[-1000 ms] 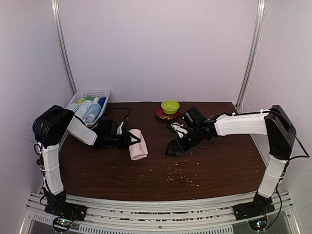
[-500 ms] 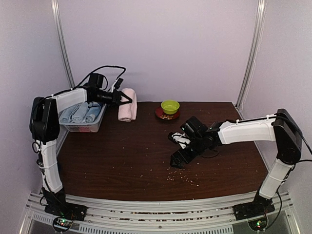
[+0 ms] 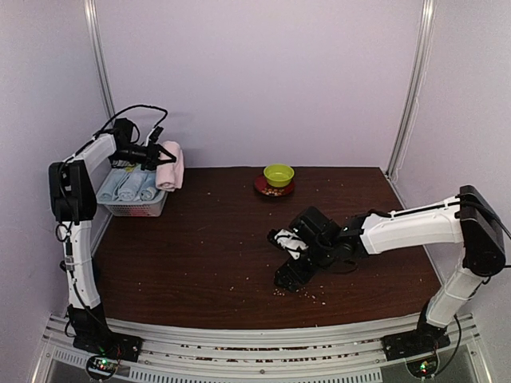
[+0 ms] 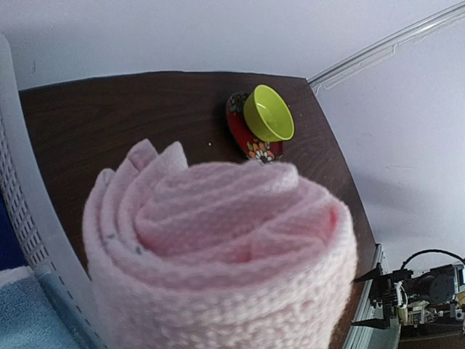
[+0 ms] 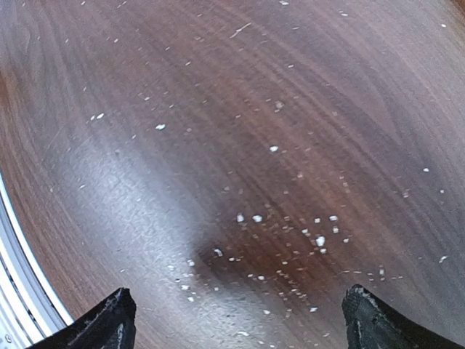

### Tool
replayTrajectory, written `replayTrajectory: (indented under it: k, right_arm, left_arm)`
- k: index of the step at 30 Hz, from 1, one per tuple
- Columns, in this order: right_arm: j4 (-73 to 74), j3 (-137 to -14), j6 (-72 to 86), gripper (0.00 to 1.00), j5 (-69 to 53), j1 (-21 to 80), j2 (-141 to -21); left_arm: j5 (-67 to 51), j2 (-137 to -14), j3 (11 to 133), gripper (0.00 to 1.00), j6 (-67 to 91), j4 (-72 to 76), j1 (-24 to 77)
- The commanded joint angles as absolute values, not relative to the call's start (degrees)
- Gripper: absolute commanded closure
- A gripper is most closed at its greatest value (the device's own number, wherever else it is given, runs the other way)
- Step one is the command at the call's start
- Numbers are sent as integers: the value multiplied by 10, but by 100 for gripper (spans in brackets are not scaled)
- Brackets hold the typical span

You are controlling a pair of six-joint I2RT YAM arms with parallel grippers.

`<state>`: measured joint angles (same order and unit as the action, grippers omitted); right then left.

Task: Roll the towels
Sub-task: Place the towel in the storage box.

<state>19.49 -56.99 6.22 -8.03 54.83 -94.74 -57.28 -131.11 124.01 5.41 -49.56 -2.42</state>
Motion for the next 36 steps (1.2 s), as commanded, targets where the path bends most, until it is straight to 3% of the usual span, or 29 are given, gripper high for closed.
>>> replayTrajectory:
  k: [1, 12, 22, 26, 30, 32, 33, 34, 35, 36]
  right_arm:
    - [173, -550, 70, 0, -48, 567, -931]
    - [173, -554, 71, 0, -44, 596, -973]
    - [171, -555, 71, 0, -43, 605, -974]
    - [172, -557, 69, 0, -43, 606, -979]
    - [174, -559, 68, 0, -44, 606, -980]
    - [174, -559, 68, 0, -43, 606, -977]
    - [174, -559, 68, 0, -42, 607, -977]
    - [173, -558, 68, 0, -42, 606, -975]
    - [174, -558, 67, 0, -41, 607, -974]
    - [174, -558, 67, 0, -41, 607, -975]
  left_arm:
    - [-621, -1310, 1262, 100, 39, -522, -86]
    - [-629, -1309, 1257, 100, 38, -538, -139]
    - [-497, -1356, 1247, 100, 27, -566, -140]
    - [-457, -1373, 1251, 96, 29, -572, -138]
    - [-417, -1397, 1279, 85, 36, -573, -126]
    - [-387, -1411, 1295, 75, 50, -575, -122]
    - [-371, -1416, 1301, 66, 55, -575, -121]
    - [-357, -1419, 1305, 49, 58, -576, -119]
    - [-346, -1421, 1307, 13, 61, -576, -119]
    - [-341, -1422, 1308, 4, 64, -576, -119]
